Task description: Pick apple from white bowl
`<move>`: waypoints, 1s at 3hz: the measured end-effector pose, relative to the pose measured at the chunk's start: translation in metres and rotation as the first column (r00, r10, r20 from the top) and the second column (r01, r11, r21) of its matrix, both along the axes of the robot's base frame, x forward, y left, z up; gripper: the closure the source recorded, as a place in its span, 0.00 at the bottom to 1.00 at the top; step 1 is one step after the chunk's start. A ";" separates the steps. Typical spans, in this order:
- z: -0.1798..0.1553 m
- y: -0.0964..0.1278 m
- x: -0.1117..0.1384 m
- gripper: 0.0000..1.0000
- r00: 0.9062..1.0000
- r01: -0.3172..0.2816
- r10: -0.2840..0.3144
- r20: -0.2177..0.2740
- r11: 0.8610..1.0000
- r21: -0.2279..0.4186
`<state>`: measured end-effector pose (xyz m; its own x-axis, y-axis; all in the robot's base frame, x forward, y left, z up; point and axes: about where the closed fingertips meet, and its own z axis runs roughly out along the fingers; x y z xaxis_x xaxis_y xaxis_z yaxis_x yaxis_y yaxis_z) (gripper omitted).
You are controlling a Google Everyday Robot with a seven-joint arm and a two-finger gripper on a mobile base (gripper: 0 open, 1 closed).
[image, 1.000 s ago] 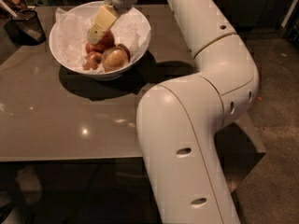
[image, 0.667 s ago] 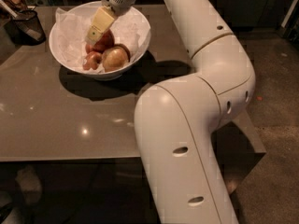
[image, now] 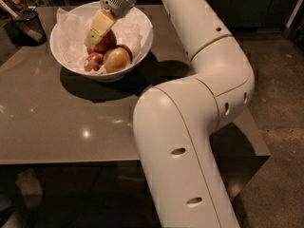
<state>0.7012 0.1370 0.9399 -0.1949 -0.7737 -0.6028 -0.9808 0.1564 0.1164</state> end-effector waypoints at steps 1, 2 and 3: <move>-0.003 0.001 0.001 0.17 1.000 -0.002 0.002 -0.004 1.000 0.003; -0.007 -0.001 0.004 0.26 1.000 0.012 -0.012 -0.010 1.000 0.004; -0.007 -0.001 0.005 0.43 1.000 0.012 -0.012 -0.011 1.000 0.004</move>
Offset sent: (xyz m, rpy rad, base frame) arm -0.0029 -0.0200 -0.0090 -0.0362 0.0495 -0.0026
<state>0.7058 0.1357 0.9325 -0.2107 -0.7689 -0.6036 -0.9776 0.1678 0.1274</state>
